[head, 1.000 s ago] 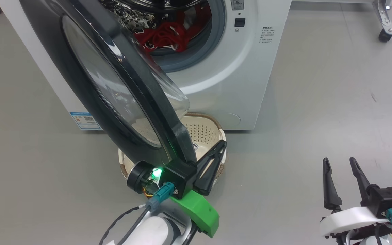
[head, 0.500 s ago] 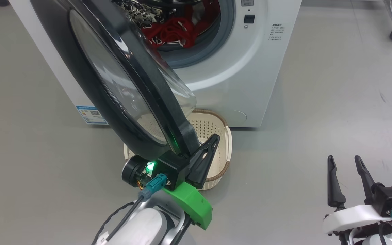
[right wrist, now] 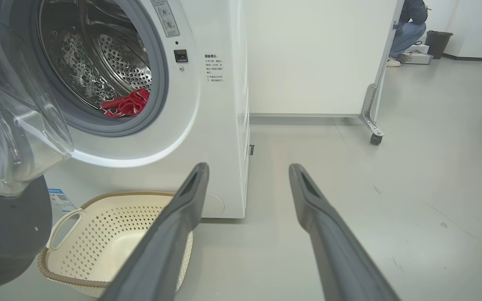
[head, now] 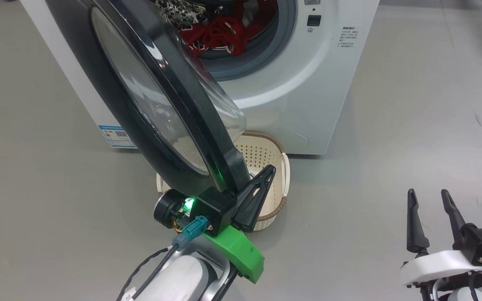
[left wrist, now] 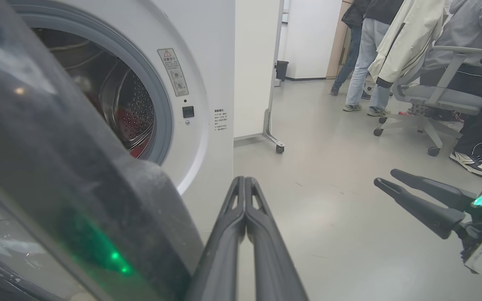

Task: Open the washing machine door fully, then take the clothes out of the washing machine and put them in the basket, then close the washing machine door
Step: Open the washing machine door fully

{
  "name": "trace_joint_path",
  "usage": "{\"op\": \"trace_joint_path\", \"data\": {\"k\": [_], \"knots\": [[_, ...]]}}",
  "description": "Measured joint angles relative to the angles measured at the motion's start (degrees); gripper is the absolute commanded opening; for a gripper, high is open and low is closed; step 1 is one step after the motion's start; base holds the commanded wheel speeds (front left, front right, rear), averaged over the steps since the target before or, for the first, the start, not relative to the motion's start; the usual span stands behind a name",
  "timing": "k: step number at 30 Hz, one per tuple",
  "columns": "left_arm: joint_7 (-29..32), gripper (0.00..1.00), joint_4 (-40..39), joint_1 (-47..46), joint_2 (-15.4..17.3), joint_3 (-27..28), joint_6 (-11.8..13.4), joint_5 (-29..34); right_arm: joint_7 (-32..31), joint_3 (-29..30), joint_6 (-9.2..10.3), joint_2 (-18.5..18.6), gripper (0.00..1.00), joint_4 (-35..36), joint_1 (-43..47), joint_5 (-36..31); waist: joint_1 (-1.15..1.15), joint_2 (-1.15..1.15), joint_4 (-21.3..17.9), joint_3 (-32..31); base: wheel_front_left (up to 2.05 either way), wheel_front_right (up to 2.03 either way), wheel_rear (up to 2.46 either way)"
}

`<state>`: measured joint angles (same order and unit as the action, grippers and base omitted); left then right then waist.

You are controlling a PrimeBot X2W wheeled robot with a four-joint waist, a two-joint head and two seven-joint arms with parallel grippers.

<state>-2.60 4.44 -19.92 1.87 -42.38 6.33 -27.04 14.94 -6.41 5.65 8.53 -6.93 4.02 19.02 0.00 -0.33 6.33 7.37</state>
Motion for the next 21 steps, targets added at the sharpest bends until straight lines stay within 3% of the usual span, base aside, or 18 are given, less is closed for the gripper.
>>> {"op": "trace_joint_path", "data": {"k": [21], "knots": [[-1.1,0.00,-3.2,4.1,0.2,1.3,0.0,0.7,0.0,1.2,-0.49,-0.1,1.00,-0.1,0.0,0.0,0.00,0.00,3.8,-0.4,0.00,0.00,0.00]]}}
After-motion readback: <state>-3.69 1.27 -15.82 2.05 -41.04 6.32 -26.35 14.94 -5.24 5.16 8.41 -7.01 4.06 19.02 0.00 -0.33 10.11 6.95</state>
